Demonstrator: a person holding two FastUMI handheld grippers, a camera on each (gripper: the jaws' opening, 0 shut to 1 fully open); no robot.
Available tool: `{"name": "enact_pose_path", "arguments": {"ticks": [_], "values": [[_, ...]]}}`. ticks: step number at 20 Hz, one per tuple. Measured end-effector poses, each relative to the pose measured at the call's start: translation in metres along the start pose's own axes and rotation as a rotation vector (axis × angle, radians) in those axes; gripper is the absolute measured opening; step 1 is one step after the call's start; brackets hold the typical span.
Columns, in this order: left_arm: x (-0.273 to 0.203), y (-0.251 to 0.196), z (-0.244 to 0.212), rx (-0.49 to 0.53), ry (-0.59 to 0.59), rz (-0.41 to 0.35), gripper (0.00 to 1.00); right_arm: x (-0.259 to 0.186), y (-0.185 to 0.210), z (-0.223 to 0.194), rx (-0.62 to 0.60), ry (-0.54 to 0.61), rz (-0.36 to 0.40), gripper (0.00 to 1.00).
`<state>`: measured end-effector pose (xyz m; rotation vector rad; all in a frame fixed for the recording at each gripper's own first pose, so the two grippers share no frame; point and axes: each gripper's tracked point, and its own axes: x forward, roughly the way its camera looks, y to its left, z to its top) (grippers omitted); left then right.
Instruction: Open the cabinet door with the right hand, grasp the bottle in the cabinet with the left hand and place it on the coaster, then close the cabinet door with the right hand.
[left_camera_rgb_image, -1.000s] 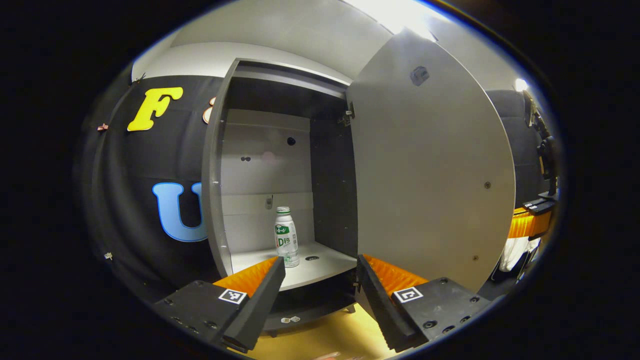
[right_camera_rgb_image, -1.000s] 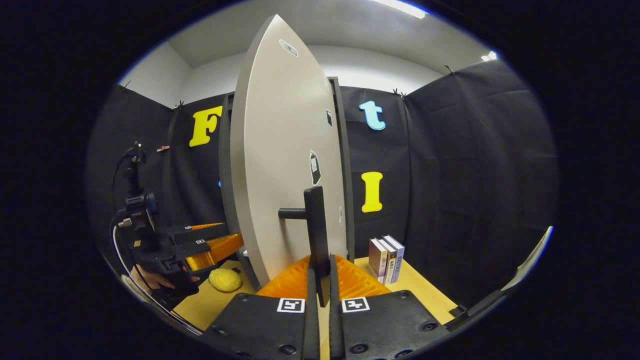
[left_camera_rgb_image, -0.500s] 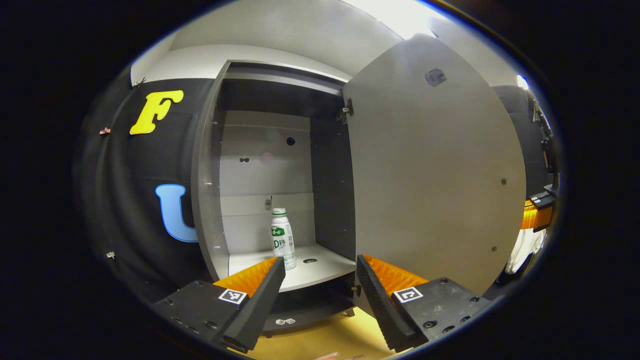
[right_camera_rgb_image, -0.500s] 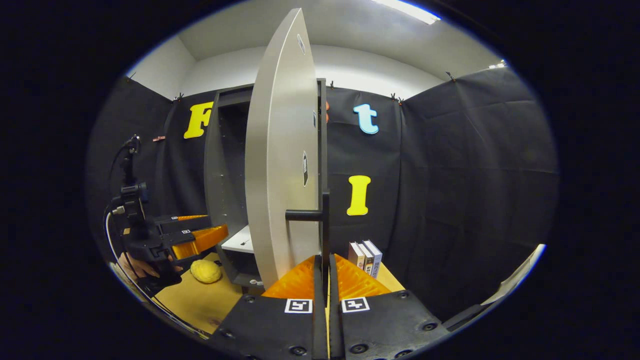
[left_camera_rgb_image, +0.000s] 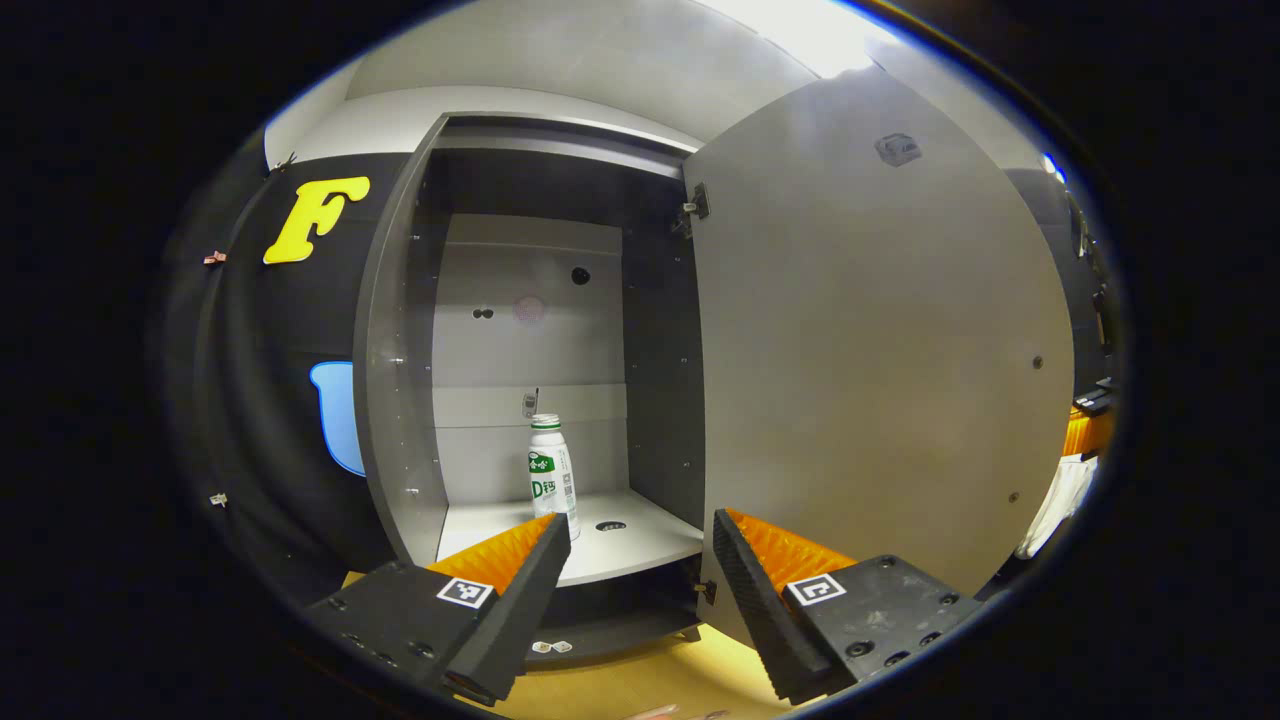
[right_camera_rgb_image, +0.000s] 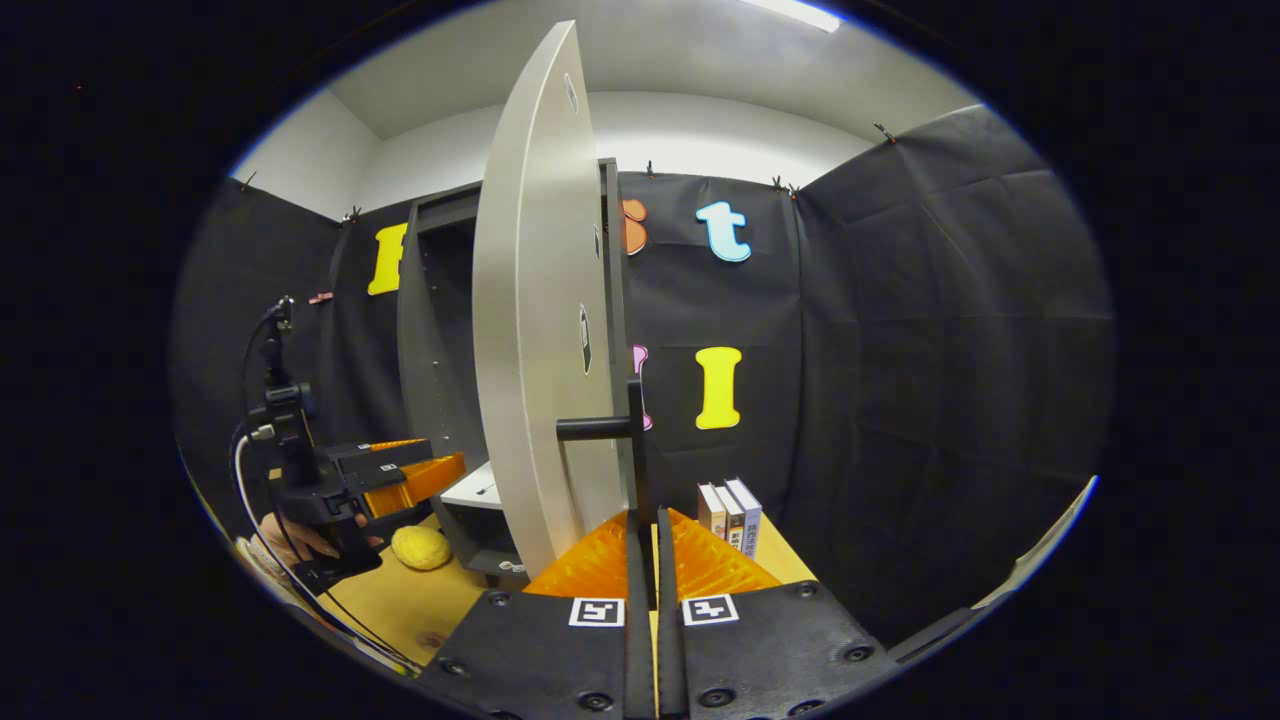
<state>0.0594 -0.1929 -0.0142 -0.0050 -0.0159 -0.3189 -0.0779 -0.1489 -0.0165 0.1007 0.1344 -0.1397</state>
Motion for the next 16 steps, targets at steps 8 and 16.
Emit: {"name": "enact_pose_path", "arguments": {"ticks": [8, 16], "values": [[0.057, 0.042, -0.002, 0.011, 0.0, 0.126, 0.94, -0.008, -0.004, -0.014, -0.065, 0.037, 0.081, 0.07], [0.182, 0.095, -0.035, 0.029, 0.084, 0.152, 0.93, -0.046, -0.039, 0.008, -0.018, -0.058, -0.22, 0.1]]}}
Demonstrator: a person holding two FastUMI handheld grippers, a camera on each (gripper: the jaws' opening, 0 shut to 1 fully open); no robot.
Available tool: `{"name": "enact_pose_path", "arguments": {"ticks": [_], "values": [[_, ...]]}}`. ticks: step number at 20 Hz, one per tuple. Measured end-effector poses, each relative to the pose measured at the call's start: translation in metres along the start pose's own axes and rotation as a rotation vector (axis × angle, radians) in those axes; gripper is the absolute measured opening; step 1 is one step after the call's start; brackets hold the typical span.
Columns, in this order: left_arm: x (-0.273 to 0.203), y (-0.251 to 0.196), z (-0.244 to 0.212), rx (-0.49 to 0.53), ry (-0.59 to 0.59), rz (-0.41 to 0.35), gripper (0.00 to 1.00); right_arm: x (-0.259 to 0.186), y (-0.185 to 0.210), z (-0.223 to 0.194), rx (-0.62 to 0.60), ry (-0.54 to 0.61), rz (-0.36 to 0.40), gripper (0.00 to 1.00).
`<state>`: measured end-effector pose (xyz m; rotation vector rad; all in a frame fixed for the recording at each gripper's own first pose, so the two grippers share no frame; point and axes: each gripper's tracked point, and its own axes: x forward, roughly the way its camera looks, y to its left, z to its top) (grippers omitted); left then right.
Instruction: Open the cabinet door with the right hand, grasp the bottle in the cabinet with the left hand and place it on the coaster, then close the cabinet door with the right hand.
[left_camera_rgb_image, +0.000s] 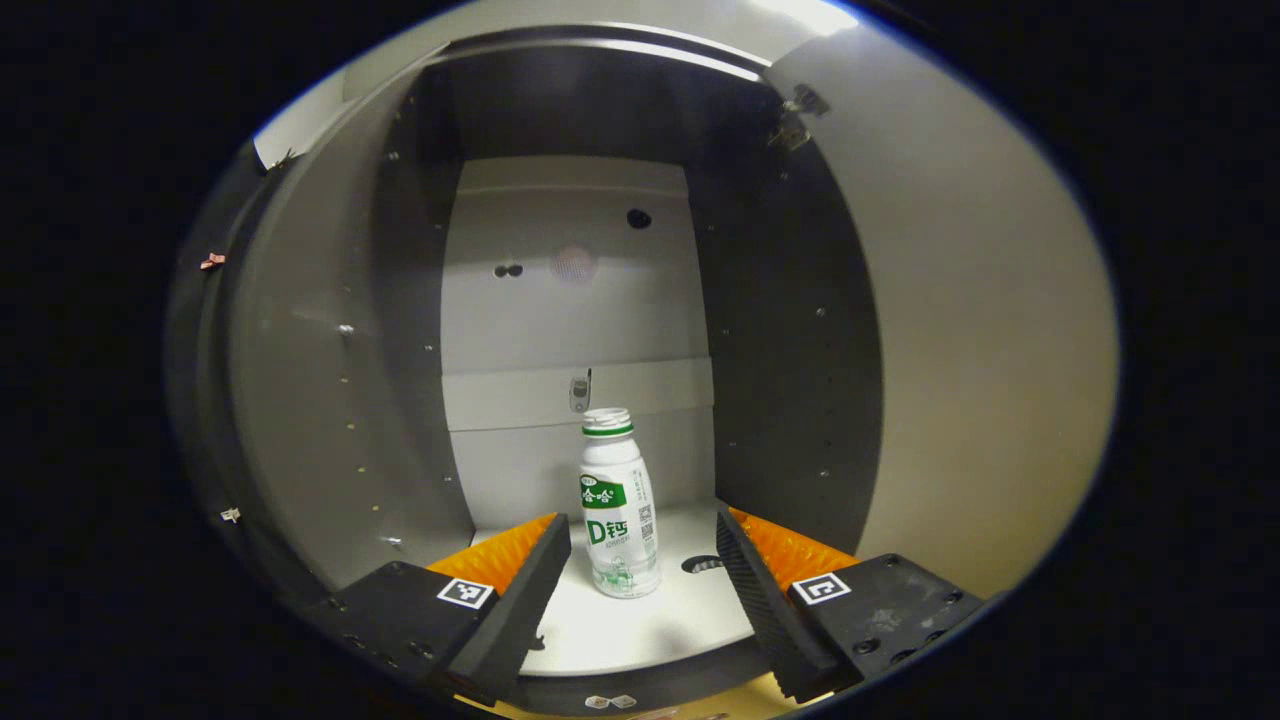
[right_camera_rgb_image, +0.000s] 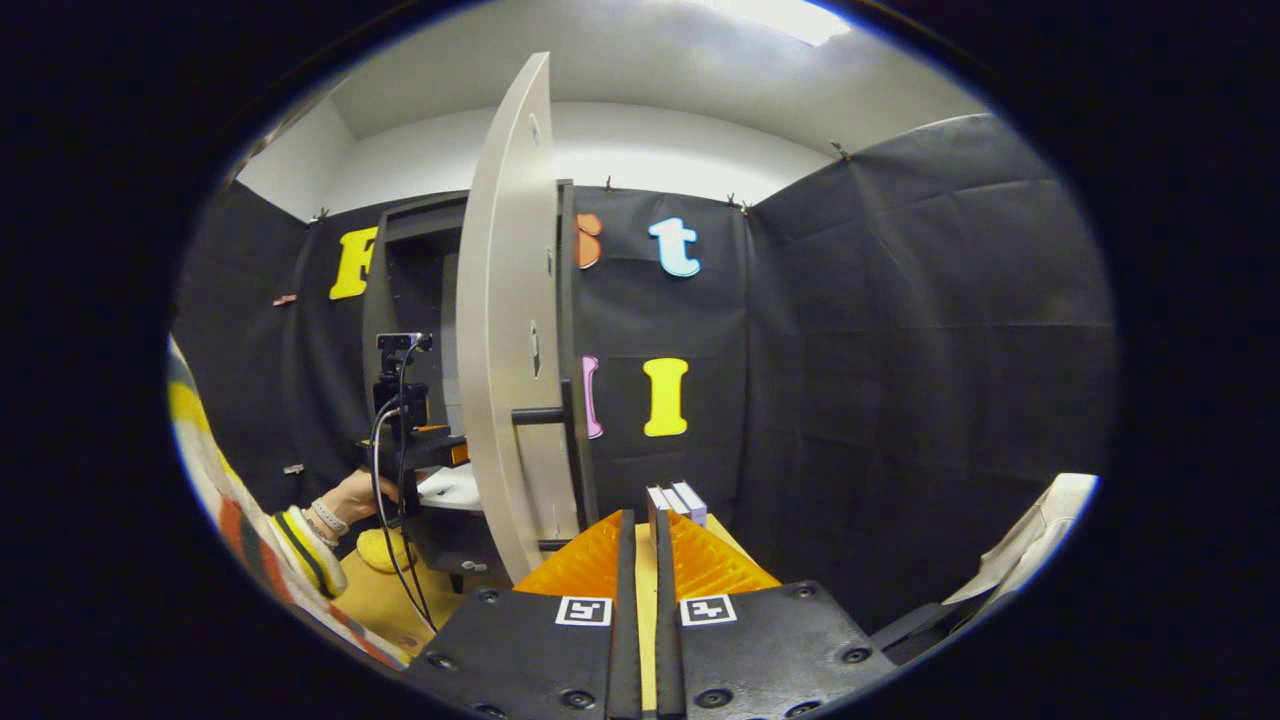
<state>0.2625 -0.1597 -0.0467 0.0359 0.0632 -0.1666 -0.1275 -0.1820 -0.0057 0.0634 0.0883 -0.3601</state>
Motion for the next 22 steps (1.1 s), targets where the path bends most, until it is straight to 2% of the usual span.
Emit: {"name": "enact_pose_path", "arguments": {"ticks": [7, 11, 14, 15, 17, 22], "values": [[0.066, 0.01, -0.01, 0.036, -0.001, -0.004, 0.94, -0.003, -0.005, 0.014, 0.007, -0.054, -0.12, 0.11], [0.087, 0.008, -0.016, 0.044, 0.006, 0.002, 0.93, 0.002, -0.007, 0.018, 0.001, -0.062, -0.15, 0.11], [0.102, 0.011, -0.023, 0.001, 0.033, -0.009, 0.92, 0.004, -0.009, 0.018, 0.002, -0.07, -0.167, 0.11], [0.107, 0.012, -0.027, -0.021, 0.046, -0.018, 0.89, 0.004, -0.01, 0.017, 0.006, -0.068, -0.171, 0.11], [0.1, 0.01, -0.021, -0.055, 0.025, -0.042, 0.74, 0.001, -0.011, 0.016, 0.007, -0.066, -0.181, 0.11], [0.078, 0.006, -0.008, -0.041, 0.007, -0.104, 0.72, -0.011, 0.0, 0.02, 0.031, -0.088, -0.178, 0.11]]}}
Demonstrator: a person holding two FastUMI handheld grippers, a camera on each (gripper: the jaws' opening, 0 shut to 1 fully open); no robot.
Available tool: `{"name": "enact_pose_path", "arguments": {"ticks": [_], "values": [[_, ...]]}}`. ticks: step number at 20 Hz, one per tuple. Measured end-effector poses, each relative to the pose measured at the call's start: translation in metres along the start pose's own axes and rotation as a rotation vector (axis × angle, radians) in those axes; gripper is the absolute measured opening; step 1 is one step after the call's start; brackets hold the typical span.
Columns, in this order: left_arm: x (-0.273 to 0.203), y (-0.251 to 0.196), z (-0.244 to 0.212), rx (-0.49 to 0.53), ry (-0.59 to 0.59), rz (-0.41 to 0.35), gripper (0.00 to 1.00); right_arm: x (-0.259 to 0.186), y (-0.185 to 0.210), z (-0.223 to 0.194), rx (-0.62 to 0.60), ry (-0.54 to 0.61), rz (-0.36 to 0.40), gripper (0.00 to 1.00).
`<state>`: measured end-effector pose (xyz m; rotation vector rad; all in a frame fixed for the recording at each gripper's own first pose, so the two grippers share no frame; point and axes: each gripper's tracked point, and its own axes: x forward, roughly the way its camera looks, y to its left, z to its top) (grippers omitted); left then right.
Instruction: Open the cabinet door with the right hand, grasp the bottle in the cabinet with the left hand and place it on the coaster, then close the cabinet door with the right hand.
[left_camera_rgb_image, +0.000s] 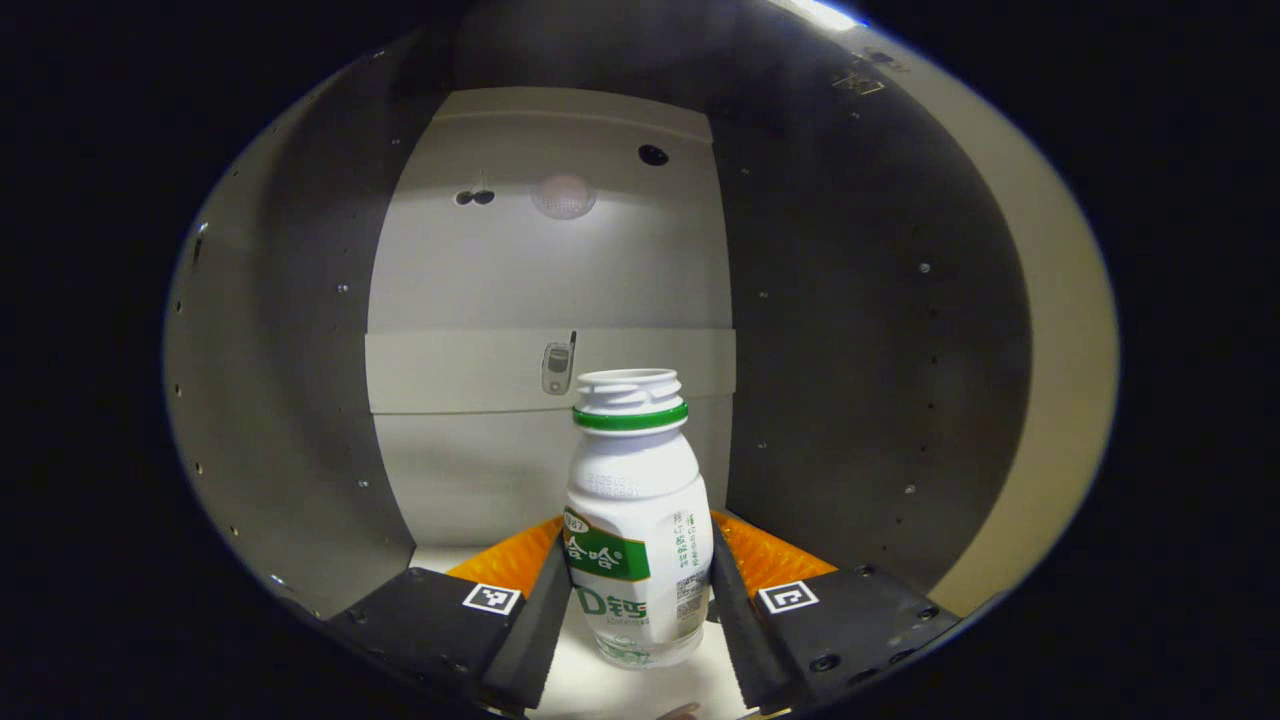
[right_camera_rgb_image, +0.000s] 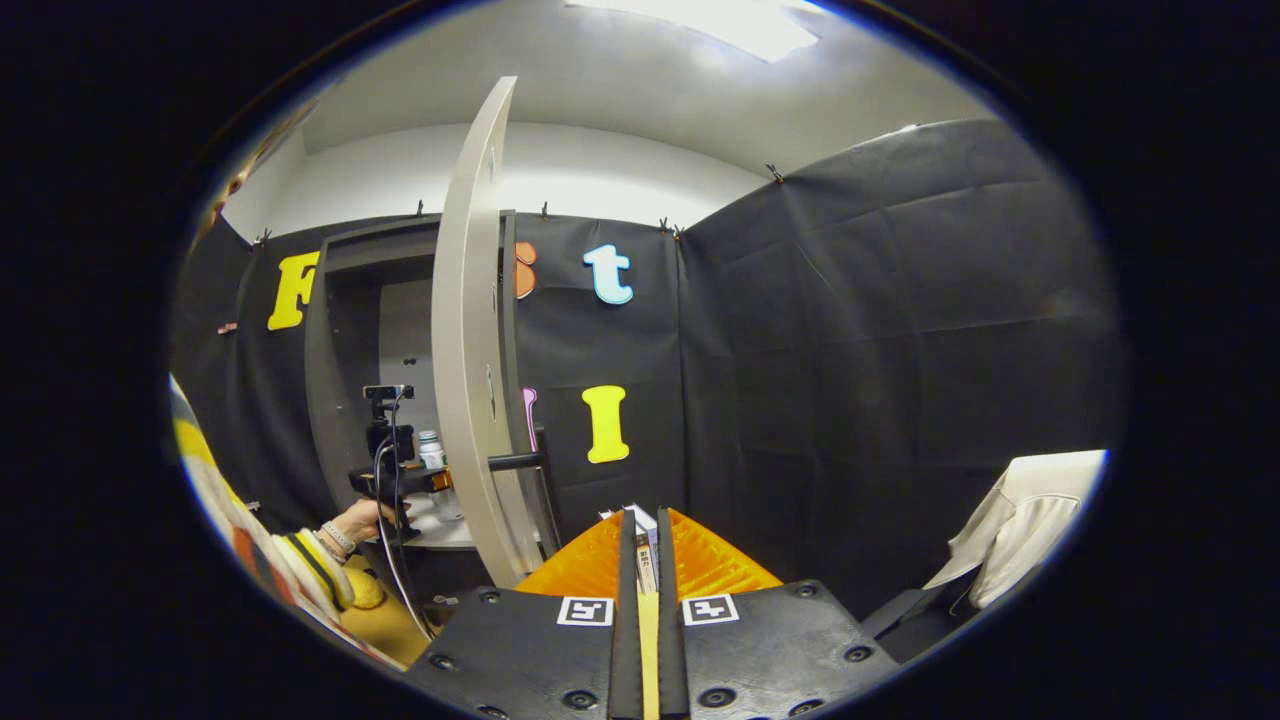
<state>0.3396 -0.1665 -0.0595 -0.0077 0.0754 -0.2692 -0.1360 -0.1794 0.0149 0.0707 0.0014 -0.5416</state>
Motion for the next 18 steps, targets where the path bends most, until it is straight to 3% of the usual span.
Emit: {"name": "enact_pose_path", "arguments": {"ticks": [6, 9, 14, 18], "values": [[-0.068, -0.008, 0.024, -0.009, -0.049, -0.083, 0.71, -0.029, 0.026, -0.004, 0.001, 0.001, 0.039, 0.11], [-0.102, -0.013, 0.028, -0.016, -0.059, -0.118, 0.72, -0.042, 0.049, -0.004, 0.021, 0.015, 0.114, 0.1], [-0.175, -0.012, 0.024, -0.013, -0.051, -0.077, 0.7, -0.045, 0.101, -0.002, -0.008, 0.002, 0.361, 0.11], [-0.237, 0.013, 0.024, 0.012, -0.07, 0.087, 0.72, -0.035, 0.118, -0.027, -0.024, 0.079, 0.605, 0.11]]}}
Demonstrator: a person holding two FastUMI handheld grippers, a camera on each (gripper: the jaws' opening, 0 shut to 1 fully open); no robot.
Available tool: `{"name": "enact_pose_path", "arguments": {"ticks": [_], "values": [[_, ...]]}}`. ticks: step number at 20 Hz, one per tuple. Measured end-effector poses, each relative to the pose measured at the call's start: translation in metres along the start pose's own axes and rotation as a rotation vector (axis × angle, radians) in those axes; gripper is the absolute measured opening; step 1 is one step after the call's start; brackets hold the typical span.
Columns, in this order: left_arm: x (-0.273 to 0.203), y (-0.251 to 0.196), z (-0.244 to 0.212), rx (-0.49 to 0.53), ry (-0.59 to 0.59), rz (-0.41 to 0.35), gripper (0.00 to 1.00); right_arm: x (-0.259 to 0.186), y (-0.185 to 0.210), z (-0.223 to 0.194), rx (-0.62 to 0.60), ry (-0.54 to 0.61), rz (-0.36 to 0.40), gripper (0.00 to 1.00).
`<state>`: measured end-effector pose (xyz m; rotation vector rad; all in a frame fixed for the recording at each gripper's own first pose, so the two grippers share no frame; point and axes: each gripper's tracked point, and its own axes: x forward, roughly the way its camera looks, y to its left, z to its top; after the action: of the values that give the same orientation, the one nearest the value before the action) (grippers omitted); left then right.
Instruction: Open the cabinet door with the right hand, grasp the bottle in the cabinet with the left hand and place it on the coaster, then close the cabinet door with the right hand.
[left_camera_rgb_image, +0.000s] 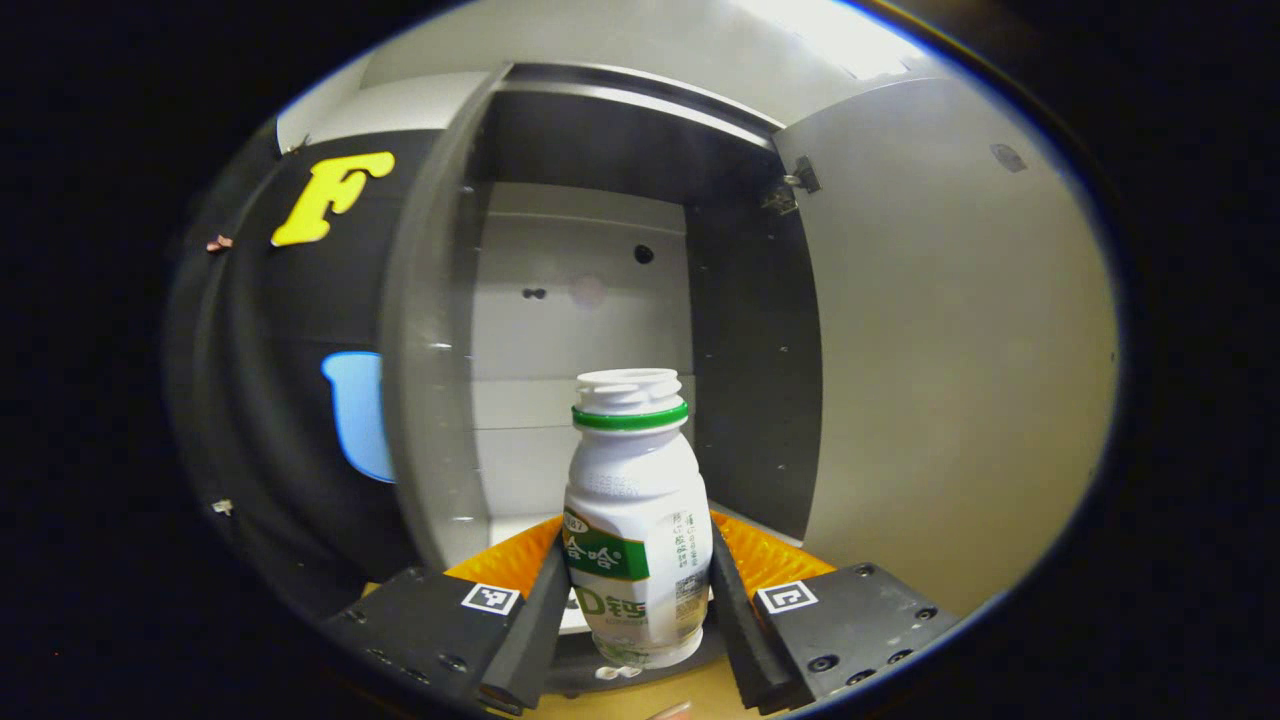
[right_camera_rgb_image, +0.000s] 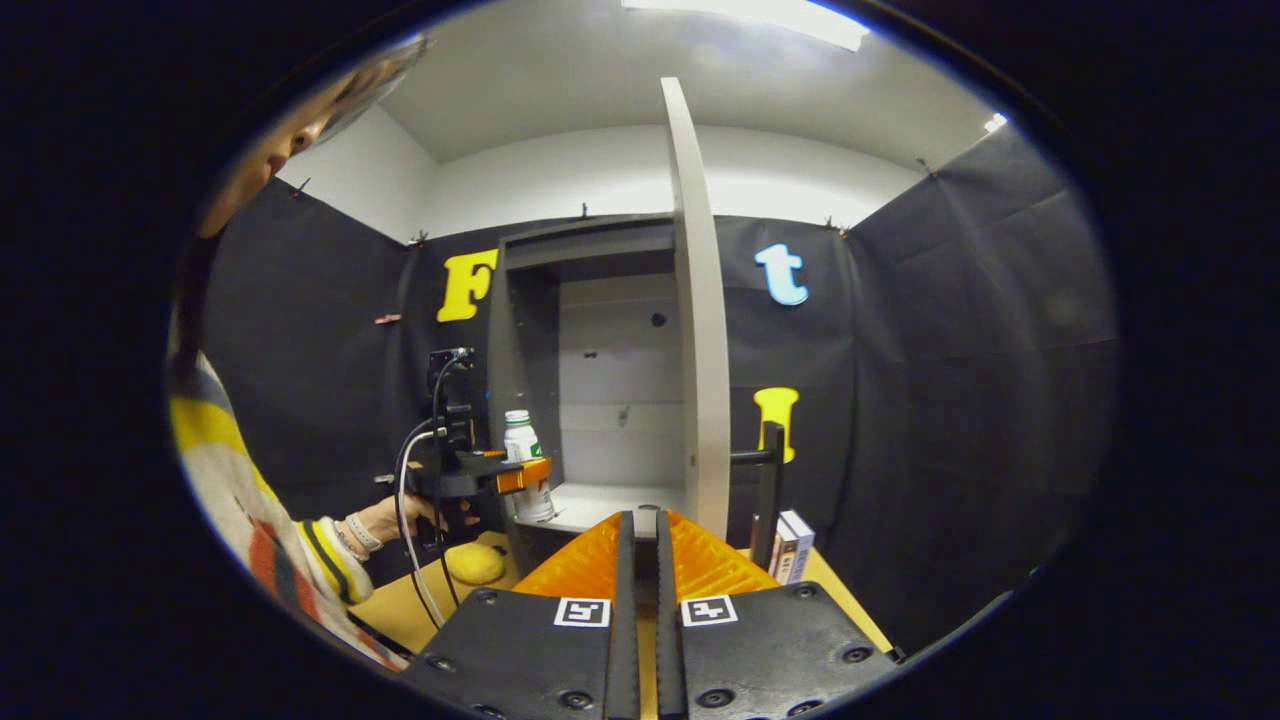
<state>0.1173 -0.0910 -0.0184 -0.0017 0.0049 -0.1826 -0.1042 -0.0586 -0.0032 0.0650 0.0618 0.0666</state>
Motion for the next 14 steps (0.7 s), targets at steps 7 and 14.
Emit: {"name": "enact_pose_path", "arguments": {"ticks": [7, 14], "values": [[-0.114, 0.026, -0.036, 0.01, 0.055, 0.276, 0.7, 0.0, 0.043, -0.013, -0.095, 0.024, 0.389, 0.11], [-0.206, 0.044, -0.112, -0.042, 0.115, 0.394, 0.72, 0.032, 0.091, -0.016, -0.15, -0.027, 0.508, 0.06]]}}
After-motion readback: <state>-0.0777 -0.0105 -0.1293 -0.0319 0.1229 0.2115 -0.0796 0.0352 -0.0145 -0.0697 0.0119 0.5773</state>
